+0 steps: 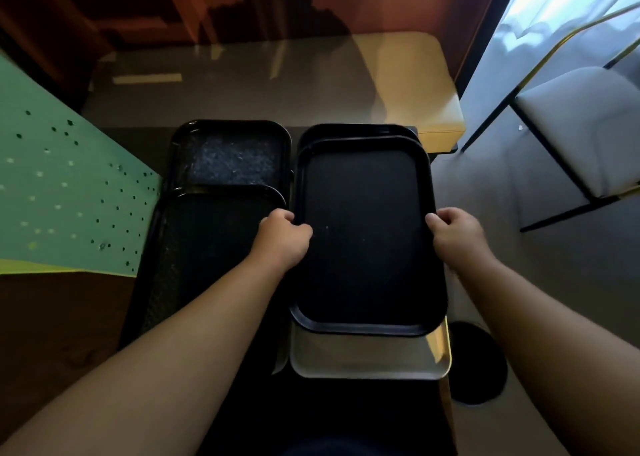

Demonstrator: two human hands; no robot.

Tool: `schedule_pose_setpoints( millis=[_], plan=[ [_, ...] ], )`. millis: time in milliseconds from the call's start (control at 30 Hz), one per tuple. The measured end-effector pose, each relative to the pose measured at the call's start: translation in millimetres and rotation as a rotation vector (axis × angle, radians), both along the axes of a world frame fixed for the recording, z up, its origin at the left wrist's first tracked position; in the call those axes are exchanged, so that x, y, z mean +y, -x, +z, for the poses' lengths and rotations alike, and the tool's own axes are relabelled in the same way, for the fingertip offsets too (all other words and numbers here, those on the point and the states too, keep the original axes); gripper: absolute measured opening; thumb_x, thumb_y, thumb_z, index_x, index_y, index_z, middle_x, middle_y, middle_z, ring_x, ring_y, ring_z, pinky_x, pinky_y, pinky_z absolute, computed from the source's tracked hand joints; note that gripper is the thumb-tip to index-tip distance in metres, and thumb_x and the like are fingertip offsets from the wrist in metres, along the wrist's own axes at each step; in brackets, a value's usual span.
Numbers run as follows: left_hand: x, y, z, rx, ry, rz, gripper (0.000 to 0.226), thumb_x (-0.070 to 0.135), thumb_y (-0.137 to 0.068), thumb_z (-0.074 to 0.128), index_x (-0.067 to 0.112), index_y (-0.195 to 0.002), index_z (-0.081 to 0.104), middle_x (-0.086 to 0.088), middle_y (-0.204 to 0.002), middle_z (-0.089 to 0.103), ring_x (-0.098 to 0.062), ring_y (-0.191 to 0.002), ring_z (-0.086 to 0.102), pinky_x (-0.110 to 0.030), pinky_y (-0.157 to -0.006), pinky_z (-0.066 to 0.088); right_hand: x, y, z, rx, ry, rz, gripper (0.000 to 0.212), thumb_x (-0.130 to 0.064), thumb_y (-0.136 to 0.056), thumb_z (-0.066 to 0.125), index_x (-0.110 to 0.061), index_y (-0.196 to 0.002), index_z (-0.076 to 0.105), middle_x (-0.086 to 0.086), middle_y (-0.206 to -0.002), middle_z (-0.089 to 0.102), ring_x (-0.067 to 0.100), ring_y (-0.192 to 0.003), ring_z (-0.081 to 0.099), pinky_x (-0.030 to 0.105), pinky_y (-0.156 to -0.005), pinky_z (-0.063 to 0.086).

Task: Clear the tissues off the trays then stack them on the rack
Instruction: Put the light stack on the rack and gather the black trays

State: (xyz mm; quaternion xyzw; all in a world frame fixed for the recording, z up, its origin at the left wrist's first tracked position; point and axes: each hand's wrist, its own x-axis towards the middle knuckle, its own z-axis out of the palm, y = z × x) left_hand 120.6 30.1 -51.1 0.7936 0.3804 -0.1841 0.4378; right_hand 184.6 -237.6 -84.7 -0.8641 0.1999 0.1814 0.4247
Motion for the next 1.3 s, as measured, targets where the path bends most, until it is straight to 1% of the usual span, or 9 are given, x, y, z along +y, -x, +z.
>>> schedule_pose_setpoints(
  millis=[200, 333, 500, 700, 800, 900, 1067, 1233, 1300],
  plan=[
    [1, -16, -6, -0.017, 0.017, -0.070, 0.061, 0.026, -0.091, 0.063, 0.018, -0.149, 0.047, -0.007, -0.148, 0.050, -0.018, -0.106, 0.058, -0.031, -0.084, 0.047, 8, -23, -10, 0.031, -0.034, -0.089, 0.027, -0.025, -0.104, 0.060, -0.013, -0.126, 0.068, 0.002, -0.102, 0.069, 0.022, -0.096, 0.066, 0.035, -0.079, 0.052],
    [-3, -11, -11, -0.002, 0.032, -0.119, 0.062, 0.024, -0.093, 0.064, 0.019, -0.151, 0.044, -0.007, -0.152, 0.046, -0.001, -0.076, 0.047, -0.020, -0.063, 0.039, 11, -22, -13, 0.114, -0.100, -0.088, 0.052, -0.010, -0.098, 0.060, -0.023, -0.148, 0.055, 0.005, -0.133, 0.066, 0.023, -0.104, 0.069, 0.042, -0.085, 0.062],
    [-6, -7, -8, -0.008, 0.014, -0.166, 0.063, 0.023, -0.094, 0.063, 0.019, -0.153, 0.041, -0.006, -0.153, 0.045, 0.002, -0.069, 0.042, -0.017, -0.057, 0.034, 14, -20, -8, 0.147, -0.060, -0.004, 0.068, -0.007, -0.099, 0.057, -0.029, -0.160, 0.037, 0.006, -0.151, 0.054, 0.024, -0.109, 0.068, 0.037, -0.078, 0.061],
    [-9, -7, 1, -0.012, 0.102, -0.155, 0.069, 0.023, -0.092, 0.067, 0.020, -0.155, 0.038, 0.008, -0.112, 0.054, -0.001, -0.076, 0.048, -0.023, -0.066, 0.043, 18, -27, -1, 0.197, -0.035, -0.048, 0.043, -0.024, -0.103, 0.061, -0.013, -0.144, 0.057, 0.011, -0.126, 0.068, 0.028, -0.106, 0.068, 0.042, -0.088, 0.057],
    [-9, -3, 3, -0.010, 0.152, -0.153, 0.069, 0.022, -0.092, 0.068, 0.021, -0.155, 0.038, -0.001, -0.132, 0.053, -0.002, -0.077, 0.046, -0.024, -0.074, 0.041, 16, -27, 3, 0.223, -0.116, -0.168, 0.024, -0.031, -0.103, 0.061, -0.014, -0.118, 0.068, 0.007, -0.104, 0.069, 0.029, -0.099, 0.068, 0.046, -0.093, 0.057],
    [-5, 2, 3, -0.016, 0.177, -0.142, 0.069, 0.021, -0.092, 0.069, 0.022, -0.154, 0.039, 0.003, -0.122, 0.049, 0.000, -0.080, 0.049, -0.020, -0.066, 0.040, 14, -22, 8, 0.215, -0.158, -0.204, 0.023, -0.035, -0.102, 0.060, -0.016, -0.115, 0.067, 0.008, -0.109, 0.070, 0.032, -0.105, 0.068, 0.051, -0.101, 0.056],
    [5, 9, 8, -0.057, 0.130, -0.104, 0.071, 0.027, -0.090, 0.068, 0.020, -0.154, 0.039, -0.006, -0.155, 0.046, -0.024, -0.130, 0.056, -0.033, -0.099, 0.049, 12, -10, 21, 0.117, -0.174, -0.210, 0.034, -0.034, -0.105, 0.056, -0.009, -0.125, 0.067, 0.008, -0.107, 0.073, 0.028, -0.096, 0.072, 0.045, -0.090, 0.060],
    [17, 19, 24, -0.096, 0.029, -0.008, 0.056, 0.040, -0.091, 0.057, 0.019, -0.143, 0.052, -0.004, -0.139, 0.058, -0.025, -0.116, 0.063, -0.040, -0.096, 0.053, 22, 23, 34, 0.104, -0.238, -0.236, 0.021, -0.029, -0.105, 0.056, -0.013, -0.107, 0.070, 0.012, -0.105, 0.075, 0.030, -0.092, 0.074, 0.046, -0.085, 0.062],
    [27, 32, 30, -0.119, 0.003, 0.032, 0.036, 0.035, -0.092, 0.057, 0.018, -0.123, 0.061, -0.004, -0.122, 0.065, -0.023, -0.101, 0.066, -0.037, -0.081, 0.055, 37, 39, 39, 0.147, -0.284, -0.235, 0.024, -0.031, -0.105, 0.057, -0.014, -0.117, 0.068, 0.013, -0.109, 0.074, 0.032, -0.095, 0.075, 0.051, -0.087, 0.063]
  ],
)
